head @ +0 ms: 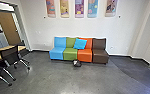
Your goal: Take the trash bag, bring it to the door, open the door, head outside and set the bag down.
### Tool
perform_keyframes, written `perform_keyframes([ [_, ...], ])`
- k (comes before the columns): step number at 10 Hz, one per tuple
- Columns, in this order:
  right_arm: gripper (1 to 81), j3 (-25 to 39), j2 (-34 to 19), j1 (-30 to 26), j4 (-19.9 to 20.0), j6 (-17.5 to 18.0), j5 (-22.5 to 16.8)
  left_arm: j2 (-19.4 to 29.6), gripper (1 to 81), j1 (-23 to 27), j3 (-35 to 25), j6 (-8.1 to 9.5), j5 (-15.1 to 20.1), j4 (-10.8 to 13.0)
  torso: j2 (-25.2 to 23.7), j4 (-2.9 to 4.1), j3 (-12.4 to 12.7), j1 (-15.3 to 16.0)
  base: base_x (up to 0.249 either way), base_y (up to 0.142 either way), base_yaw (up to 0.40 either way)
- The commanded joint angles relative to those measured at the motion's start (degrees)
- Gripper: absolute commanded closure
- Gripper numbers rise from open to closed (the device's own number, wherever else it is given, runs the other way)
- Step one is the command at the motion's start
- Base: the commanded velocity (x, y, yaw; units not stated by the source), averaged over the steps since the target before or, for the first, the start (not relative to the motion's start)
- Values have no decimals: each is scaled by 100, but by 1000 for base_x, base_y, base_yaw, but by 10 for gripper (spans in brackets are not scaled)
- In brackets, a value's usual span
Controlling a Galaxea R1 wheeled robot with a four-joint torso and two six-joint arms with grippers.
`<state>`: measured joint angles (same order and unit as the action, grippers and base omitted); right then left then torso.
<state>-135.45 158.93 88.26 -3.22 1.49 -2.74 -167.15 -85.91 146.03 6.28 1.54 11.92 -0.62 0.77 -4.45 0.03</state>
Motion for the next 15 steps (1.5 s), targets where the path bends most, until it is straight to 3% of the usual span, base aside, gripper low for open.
perform_keyframes([
  [1, 10, 28, -60, -216, 14, -26, -341, 32, 10, 236, -22, 5, 321, -23, 0, 0, 0, 0, 186, 0, 0],
  [15, 10, 28, -43, -225, 5, -26, -350, 5, 10, 228, -22, 5, 321, -32, 2, 0, -2, 2, 150, 0, 0],
])
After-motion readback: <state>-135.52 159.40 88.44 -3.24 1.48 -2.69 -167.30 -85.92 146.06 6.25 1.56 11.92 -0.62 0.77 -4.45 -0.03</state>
